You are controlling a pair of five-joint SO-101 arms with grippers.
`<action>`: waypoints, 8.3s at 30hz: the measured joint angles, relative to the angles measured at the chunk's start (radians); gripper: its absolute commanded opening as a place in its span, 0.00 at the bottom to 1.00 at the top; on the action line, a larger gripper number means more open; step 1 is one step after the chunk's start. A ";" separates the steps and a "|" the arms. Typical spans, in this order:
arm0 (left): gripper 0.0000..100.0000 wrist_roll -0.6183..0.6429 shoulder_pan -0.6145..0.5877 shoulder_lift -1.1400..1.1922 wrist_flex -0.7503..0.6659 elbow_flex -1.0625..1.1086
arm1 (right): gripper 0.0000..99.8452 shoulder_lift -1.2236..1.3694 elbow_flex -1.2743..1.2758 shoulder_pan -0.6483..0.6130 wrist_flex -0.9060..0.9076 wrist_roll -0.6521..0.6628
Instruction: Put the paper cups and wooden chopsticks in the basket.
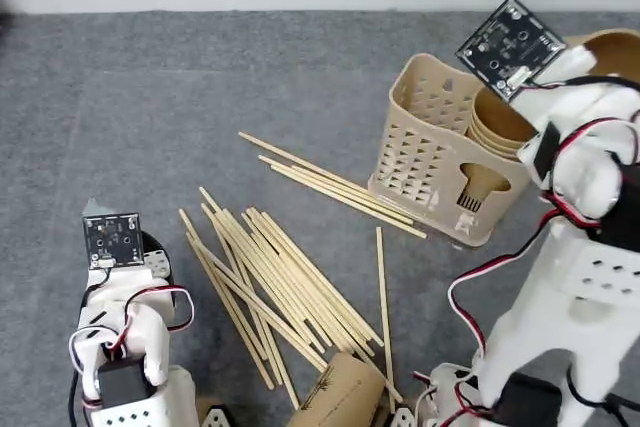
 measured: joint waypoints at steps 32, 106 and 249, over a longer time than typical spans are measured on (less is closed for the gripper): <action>0.02 0.000 0.000 0.000 0.000 0.000 | 0.30 -0.107 0.242 -0.089 -0.152 -0.147; 0.02 -0.031 0.000 0.000 0.000 0.000 | 0.31 1.212 -0.077 -0.721 -0.442 -0.629; 0.14 -0.522 1.278 1.358 0.562 -0.971 | 0.10 -0.506 0.971 0.557 -0.080 -1.099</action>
